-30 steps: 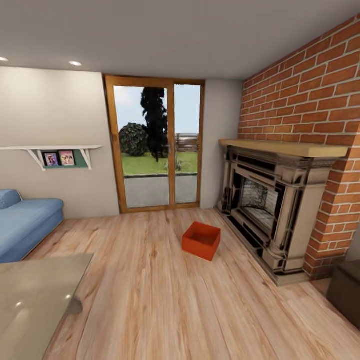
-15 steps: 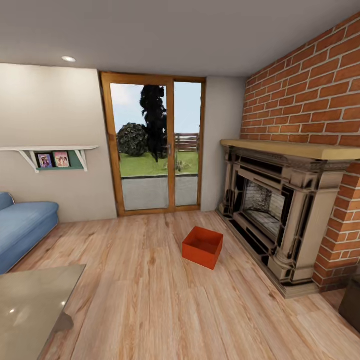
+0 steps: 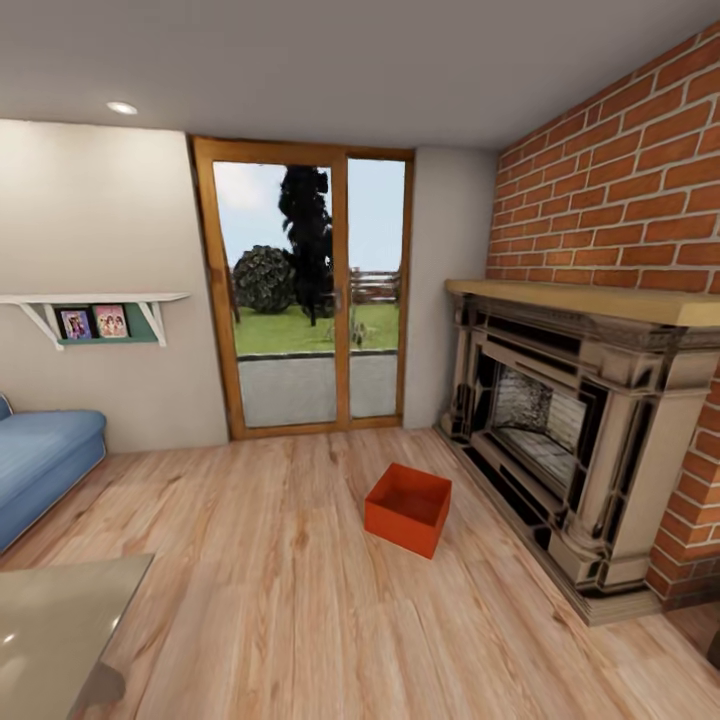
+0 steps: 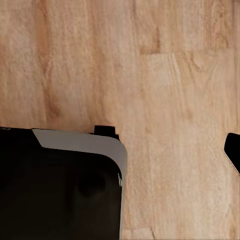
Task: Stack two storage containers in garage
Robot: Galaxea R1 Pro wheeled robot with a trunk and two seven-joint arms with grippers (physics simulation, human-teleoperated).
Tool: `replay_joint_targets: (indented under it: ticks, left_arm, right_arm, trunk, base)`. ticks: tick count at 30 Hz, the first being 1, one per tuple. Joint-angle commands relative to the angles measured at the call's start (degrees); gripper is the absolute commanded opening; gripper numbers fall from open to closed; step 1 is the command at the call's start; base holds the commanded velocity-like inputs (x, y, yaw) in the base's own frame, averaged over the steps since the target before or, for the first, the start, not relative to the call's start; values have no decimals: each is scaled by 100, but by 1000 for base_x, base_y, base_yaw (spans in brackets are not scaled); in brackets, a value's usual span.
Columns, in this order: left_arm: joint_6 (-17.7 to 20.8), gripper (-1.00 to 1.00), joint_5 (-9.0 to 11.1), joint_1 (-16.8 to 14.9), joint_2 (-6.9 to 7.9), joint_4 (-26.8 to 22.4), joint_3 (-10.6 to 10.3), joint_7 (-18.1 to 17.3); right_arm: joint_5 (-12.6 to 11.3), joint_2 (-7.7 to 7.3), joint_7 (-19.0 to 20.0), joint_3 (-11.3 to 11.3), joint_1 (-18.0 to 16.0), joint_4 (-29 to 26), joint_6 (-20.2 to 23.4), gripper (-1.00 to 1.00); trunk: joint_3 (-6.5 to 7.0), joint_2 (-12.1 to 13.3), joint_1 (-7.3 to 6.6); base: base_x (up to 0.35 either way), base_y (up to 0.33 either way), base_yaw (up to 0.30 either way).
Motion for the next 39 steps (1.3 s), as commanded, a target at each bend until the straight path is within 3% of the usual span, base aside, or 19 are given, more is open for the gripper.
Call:
replay_joint_targets:
  ticks: [1, 39]
  left_arm:
    - [-23, 100, 23, -4, -2, 5, 23, 0]
    - [-23, 100, 30, -4, -1, 5, 23, 1]
  right_arm:
    - [-19, -2, -18, 47, -8, 18, -29, 100]
    - [-43, -7, -18, 47, -8, 18, -10, 100]
  trunk:
    - [-7, -4, 4]
    - [-7, -4, 4]
  base:
    - [326, 0, 0]
    - [326, 2, -1]
